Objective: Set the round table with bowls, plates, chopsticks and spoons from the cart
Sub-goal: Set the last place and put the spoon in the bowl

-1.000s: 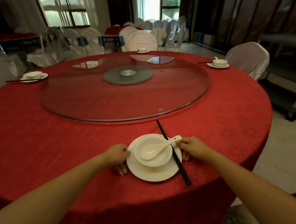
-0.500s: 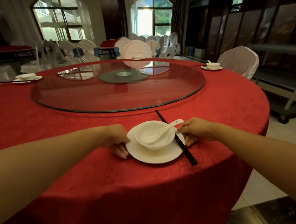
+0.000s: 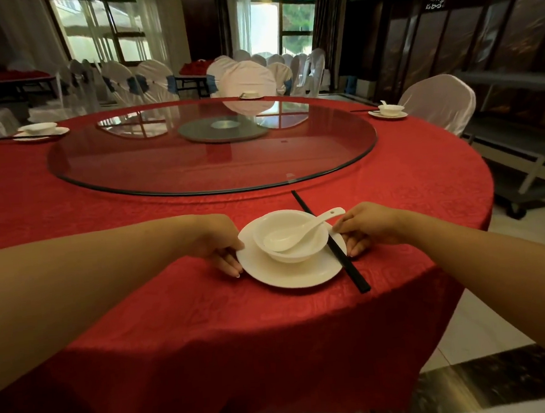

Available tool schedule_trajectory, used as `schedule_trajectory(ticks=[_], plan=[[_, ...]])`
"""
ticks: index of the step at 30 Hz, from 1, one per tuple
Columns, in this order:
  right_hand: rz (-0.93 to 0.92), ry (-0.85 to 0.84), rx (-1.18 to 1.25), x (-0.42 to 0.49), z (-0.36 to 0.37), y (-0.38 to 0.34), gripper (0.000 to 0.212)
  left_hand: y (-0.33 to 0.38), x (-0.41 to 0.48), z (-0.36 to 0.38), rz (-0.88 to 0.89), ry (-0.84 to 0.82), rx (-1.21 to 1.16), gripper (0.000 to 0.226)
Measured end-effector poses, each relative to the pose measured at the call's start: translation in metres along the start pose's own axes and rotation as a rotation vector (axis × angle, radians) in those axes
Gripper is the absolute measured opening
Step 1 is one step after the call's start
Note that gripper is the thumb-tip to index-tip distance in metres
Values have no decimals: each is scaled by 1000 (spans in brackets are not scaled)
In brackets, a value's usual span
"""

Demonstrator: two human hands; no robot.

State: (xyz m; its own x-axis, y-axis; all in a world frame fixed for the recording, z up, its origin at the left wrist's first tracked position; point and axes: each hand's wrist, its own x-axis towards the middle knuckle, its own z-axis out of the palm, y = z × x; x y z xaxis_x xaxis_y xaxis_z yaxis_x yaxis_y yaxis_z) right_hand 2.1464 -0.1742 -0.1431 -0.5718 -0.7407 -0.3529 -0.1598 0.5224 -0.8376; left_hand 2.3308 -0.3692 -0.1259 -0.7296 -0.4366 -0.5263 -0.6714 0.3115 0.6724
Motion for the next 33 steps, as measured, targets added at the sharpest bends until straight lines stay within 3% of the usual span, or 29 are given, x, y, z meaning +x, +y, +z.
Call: schedule_trajectory(ticks=[14, 22, 29, 33], plan=[[50, -58, 147, 1, -4, 11, 21, 0, -1, -1, -68, -39, -61, 28], [141, -122, 27, -3, -16, -4, 21, 8, -5, 0, -149, -51, -86, 30], [151, -111, 139, -4, -9, 2, 20, 5, -6, 11, -133, 72, -163, 14], [153, -92, 181, -3, -8, 0, 22, 3, -4, 9, -153, 99, -166, 19]])
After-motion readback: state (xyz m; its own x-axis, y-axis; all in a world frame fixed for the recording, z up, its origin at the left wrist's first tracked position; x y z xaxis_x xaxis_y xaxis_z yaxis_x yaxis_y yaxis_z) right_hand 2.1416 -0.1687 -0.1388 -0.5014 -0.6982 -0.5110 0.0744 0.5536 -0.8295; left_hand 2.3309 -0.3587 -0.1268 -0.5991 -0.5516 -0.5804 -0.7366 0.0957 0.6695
